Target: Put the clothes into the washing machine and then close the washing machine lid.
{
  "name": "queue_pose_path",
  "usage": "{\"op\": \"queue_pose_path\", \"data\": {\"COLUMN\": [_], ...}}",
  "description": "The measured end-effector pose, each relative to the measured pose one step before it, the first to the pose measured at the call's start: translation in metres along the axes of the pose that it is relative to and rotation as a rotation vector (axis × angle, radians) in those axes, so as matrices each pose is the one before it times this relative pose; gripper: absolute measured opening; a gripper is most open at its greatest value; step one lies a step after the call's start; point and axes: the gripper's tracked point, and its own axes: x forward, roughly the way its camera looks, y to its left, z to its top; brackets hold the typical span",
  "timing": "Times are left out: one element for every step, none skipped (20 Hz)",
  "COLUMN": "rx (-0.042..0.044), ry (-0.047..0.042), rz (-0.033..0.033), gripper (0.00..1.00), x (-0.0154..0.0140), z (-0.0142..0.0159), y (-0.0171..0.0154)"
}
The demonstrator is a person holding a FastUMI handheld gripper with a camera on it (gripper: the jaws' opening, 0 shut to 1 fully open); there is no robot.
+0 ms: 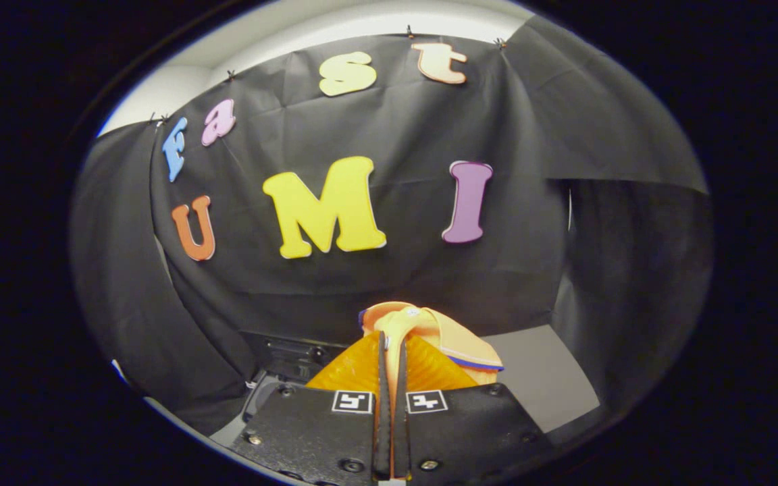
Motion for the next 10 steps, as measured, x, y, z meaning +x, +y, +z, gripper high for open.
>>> {"op": "queue_pose_path", "data": {"rx": [-0.01216,-0.0151,-0.00827,-0.01164,-0.00648,-0.00553,-0.00069,-0.00128,-0.00403,-0.00092], "ry": [-0.01388,-0.01075,-0.0098,-0.00759,-0.01071,-0.00597,-0.0024,-0.00067,-0.00045,-0.00157], "rz": [0.00773,0.01075,0.01081,0.00979,0.01061,0.01349,0.0133,0.01469,0.00949,0.0107], "gripper": [0.05,0.05,0.05,0.05,0.05,0.05,0.05,0.05,0.05,0.05], "x": [-0.00552,-0.00441,-0.00476,-0.00348,-0.00248,-0.00252,-0.00125,0.00024,-0.00032,0.0005], "z": [0.00603,0.00567,0.00684,0.00488,0.00504,0.00495,0.00481,0.0019,0.002,0.00139], "y": [0.01248,0.01402,0.01531,0.0146,0.01474,0.01651,0.01499,0.01499,0.0139,0.01382]}}
